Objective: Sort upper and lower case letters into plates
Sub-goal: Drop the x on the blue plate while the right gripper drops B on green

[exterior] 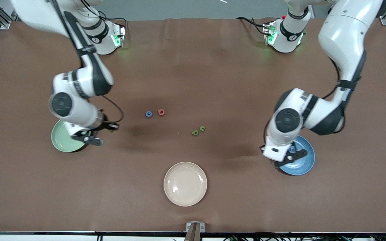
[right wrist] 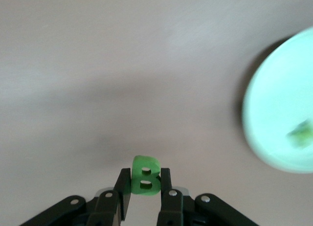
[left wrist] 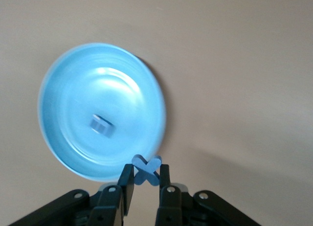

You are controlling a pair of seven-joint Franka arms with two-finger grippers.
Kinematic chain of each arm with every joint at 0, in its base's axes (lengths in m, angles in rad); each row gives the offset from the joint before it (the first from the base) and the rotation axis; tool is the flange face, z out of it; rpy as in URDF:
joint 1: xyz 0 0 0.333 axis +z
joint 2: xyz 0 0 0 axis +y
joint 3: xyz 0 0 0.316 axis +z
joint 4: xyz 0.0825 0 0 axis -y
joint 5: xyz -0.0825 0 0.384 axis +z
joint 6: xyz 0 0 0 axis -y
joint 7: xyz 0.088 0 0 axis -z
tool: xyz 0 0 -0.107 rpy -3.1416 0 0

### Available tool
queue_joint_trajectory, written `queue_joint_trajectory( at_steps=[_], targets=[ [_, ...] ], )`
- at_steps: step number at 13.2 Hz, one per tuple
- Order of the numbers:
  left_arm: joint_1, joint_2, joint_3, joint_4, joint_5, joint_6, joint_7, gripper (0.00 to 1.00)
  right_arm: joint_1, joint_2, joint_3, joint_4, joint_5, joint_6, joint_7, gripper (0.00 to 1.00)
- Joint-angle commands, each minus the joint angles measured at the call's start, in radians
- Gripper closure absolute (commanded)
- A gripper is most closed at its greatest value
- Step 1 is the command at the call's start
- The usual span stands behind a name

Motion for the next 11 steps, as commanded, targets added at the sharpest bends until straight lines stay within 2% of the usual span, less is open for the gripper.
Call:
queue_joint_trajectory(
  at_steps=[1, 3, 5, 6, 7, 8, 11],
  targets=[
    [0.085, 0.011, -0.010, -0.042, 0.001, 0.002, 0.082, 0.99, -0.179, -0.007, 0.023, -0.050, -0.005, 0.028, -0.313, 0.94],
    [0.122, 0.033, -0.006, -0.054, 0.001, 0.008, 0.082, 0.98, -0.261, 0.006, 0.023, -0.075, -0.003, 0.090, -0.481, 0.94],
    [0.165, 0.056, -0.006, -0.065, 0.010, 0.022, 0.082, 0.96, -0.284, 0.019, 0.023, -0.160, -0.003, 0.227, -0.532, 0.94],
    [0.175, 0.059, -0.006, -0.070, 0.010, 0.025, 0.080, 0.78, -0.281, 0.027, 0.023, -0.217, -0.003, 0.326, -0.532, 0.94],
    [0.176, 0.057, -0.006, -0.070, 0.012, 0.025, 0.071, 0.37, -0.275, 0.042, 0.025, -0.271, -0.003, 0.432, -0.532, 0.94],
    [0.176, 0.053, -0.006, -0.071, 0.010, 0.025, 0.065, 0.00, -0.267, 0.064, 0.025, -0.286, -0.003, 0.474, -0.532, 0.94],
    [0.170, 0.019, -0.016, -0.070, -0.003, 0.010, 0.045, 0.00, -0.266, 0.099, 0.025, -0.282, -0.005, 0.485, -0.535, 0.93]
  ],
)
